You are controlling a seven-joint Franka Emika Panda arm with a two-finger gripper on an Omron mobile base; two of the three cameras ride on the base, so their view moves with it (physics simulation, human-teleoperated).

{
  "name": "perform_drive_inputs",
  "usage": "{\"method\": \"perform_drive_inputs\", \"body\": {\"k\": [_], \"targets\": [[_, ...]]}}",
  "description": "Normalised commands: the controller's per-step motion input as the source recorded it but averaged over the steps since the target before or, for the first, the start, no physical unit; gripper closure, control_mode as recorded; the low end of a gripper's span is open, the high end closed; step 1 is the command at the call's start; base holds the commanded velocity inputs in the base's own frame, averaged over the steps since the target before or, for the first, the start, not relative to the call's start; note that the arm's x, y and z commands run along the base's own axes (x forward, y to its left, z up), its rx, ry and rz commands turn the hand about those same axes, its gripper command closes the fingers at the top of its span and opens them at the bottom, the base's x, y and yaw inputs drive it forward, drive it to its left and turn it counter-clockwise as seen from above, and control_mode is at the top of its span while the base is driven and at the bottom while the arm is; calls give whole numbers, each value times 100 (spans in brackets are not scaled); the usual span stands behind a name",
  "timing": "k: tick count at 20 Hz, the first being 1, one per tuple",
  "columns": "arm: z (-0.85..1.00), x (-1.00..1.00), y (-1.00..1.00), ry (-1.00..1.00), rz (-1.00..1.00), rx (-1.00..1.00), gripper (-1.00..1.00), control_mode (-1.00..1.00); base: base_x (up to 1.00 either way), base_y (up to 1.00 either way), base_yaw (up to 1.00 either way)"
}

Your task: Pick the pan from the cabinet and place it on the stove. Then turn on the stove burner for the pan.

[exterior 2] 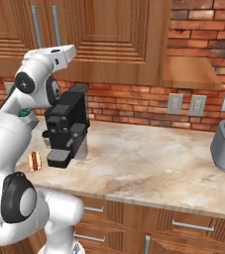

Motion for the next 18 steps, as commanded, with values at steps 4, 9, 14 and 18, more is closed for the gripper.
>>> {"method": "perform_drive_inputs", "body": {"k": [4,9,14,18], "targets": [[-1,31,3,0,0,0,-100,-100,0,0,0],[-2,32,7,0,0,0,-100,-100,0,0,0],[-3,33,15,1,0,0,-100,-100,0,0,0],[-5,34,17,3,0,0,-100,-100,0,0,0]]}}
